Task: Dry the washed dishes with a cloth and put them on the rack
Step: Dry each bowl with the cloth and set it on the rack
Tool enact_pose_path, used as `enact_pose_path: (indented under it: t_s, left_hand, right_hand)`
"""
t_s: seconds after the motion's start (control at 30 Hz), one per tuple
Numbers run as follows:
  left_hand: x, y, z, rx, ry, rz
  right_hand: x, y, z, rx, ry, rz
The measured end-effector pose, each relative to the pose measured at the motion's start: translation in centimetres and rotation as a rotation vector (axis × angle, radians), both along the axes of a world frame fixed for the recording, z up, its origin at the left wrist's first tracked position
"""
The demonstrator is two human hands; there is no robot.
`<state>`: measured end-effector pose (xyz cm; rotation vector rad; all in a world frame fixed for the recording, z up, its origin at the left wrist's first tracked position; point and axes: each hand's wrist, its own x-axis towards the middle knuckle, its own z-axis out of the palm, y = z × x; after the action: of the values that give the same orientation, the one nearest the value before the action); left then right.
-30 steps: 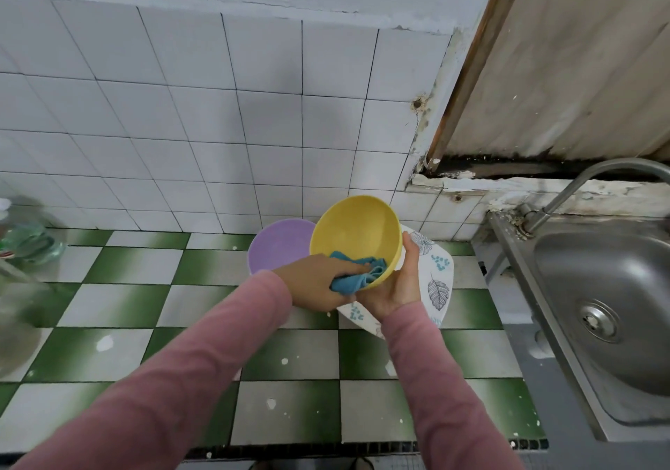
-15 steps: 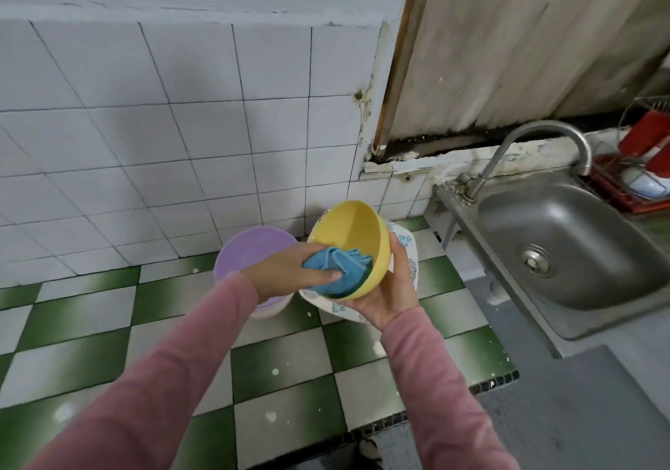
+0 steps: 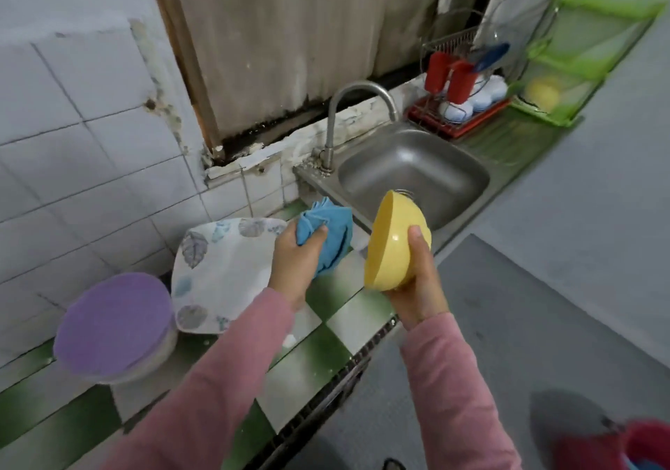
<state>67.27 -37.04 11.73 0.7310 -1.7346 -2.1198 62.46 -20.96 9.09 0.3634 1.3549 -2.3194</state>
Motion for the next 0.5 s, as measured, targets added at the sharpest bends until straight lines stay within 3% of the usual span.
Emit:
enact_pose_path:
  t_s: [0.5]
  left_hand:
    - [-18.1, 31.7, 3.1, -0.034, 0.121, -0.449]
  right_hand:
    - [-10.2, 31.8, 2.7, 0.208, 0.101, -0.481]
